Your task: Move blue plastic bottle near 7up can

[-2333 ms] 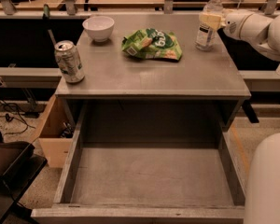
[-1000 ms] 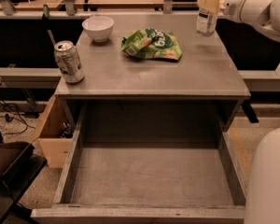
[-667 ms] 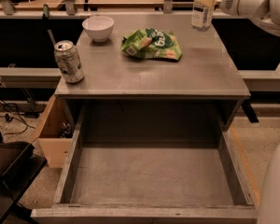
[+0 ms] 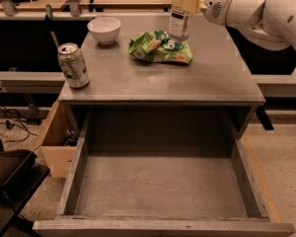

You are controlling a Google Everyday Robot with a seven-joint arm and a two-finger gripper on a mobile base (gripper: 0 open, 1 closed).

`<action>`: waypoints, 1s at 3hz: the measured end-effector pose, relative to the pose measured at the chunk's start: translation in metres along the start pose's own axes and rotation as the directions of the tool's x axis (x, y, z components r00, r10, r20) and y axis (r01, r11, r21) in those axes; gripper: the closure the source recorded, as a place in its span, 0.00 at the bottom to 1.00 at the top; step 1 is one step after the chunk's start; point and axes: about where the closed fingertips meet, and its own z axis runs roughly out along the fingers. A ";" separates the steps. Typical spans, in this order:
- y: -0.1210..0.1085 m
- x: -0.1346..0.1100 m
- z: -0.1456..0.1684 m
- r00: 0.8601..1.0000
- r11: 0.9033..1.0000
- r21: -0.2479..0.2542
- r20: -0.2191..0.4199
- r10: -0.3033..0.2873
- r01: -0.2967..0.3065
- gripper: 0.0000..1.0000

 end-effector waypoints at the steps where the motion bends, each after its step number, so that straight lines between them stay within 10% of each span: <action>1: 0.049 -0.015 0.013 0.997 0.980 -0.196 0.060 0.046 -0.034 1.00; 2: 0.086 -0.032 0.014 0.994 0.930 -0.367 0.097 0.047 -0.009 1.00; 3: 0.098 -0.032 0.009 0.995 0.912 -0.409 0.090 0.038 0.002 1.00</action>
Offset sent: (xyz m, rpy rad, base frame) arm -0.0887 0.0871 0.0540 0.1145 -0.1076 0.5932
